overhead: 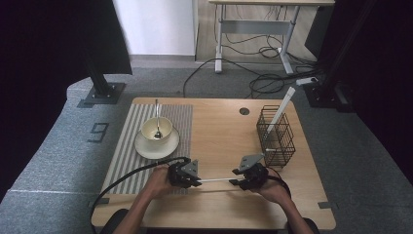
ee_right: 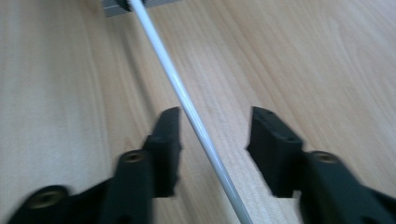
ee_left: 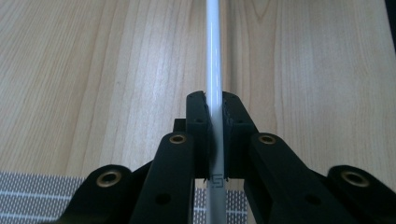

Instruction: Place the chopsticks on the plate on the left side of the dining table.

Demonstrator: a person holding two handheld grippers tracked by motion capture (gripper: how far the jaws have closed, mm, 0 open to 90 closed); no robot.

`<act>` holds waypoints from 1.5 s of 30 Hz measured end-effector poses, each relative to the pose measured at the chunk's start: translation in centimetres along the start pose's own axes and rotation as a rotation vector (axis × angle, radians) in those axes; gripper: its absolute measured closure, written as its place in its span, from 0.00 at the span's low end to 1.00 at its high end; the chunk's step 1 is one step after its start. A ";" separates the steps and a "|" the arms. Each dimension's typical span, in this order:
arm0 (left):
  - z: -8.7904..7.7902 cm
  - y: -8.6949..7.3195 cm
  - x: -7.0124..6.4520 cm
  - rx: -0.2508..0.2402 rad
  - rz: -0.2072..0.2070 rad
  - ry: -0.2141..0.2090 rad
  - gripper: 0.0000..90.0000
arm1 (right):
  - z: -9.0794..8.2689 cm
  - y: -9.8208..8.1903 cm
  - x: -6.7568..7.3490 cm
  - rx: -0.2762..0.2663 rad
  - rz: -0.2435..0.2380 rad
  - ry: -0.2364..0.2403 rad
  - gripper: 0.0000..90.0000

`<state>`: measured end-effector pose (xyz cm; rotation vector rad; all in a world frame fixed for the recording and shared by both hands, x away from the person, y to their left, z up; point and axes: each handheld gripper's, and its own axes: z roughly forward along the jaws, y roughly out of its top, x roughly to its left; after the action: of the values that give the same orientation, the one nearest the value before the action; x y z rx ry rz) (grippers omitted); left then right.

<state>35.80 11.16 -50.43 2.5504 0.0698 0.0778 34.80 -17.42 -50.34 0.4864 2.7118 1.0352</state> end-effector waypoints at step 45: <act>-3.2 -7.4 0.8 -0.124 -0.351 0.159 0.93 | 1.1 -4.7 0.1 -0.004 0.241 -0.145 0.00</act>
<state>36.14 19.15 -51.89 2.3664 0.5542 0.1432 33.97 -20.04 -54.28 0.8699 2.5678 1.0162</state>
